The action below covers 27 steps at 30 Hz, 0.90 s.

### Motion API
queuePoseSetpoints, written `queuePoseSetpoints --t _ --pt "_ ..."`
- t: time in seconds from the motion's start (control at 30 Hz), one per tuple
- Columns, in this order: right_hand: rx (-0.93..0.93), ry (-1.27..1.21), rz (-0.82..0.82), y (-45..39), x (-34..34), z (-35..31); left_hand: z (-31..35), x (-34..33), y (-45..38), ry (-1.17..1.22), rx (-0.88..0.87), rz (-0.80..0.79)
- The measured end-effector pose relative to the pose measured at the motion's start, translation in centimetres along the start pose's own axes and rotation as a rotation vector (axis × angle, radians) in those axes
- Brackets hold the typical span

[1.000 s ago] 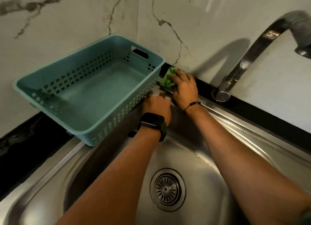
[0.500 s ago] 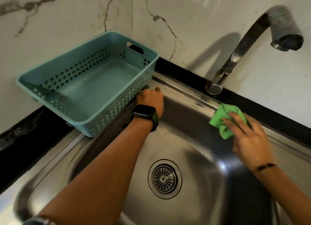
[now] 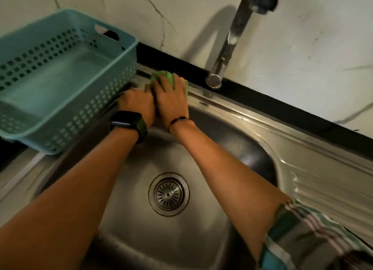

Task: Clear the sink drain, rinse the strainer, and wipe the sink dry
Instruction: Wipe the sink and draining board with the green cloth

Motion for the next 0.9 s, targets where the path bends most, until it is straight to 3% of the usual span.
queuePoseSetpoints --t 0.17,0.23,0.5,0.67,0.9 --pt "0.184 0.100 -0.101 1.3 1.6 2.6 0.3 0.9 0.1 -0.080 0.003 -0.068" --pt "0.159 0.077 -0.102 3.5 2.5 4.3 0.9 1.9 0.3 -0.069 0.013 -0.102" --pt "-0.070 0.110 -0.140 16.1 4.6 12.4 9.8 4.6 5.4 0.292 -0.188 -0.227" --pt "-0.435 0.092 -0.065 24.7 6.6 18.8 12.9 4.3 7.9 0.419 -0.289 -0.307" --pt "-0.704 -0.062 -0.003 23.3 5.0 16.4 17.9 4.2 10.1 0.609 -0.258 -0.355"
Point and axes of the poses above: each hand's wrist, its own y-axis away from the middle knuckle, its own x-axis out of the back of the hand, z = x × y, the point moved 3 cm from there along -y, towards the middle knuckle, and after that the axes turned 8 degrees about x, right-handed, at the moved point
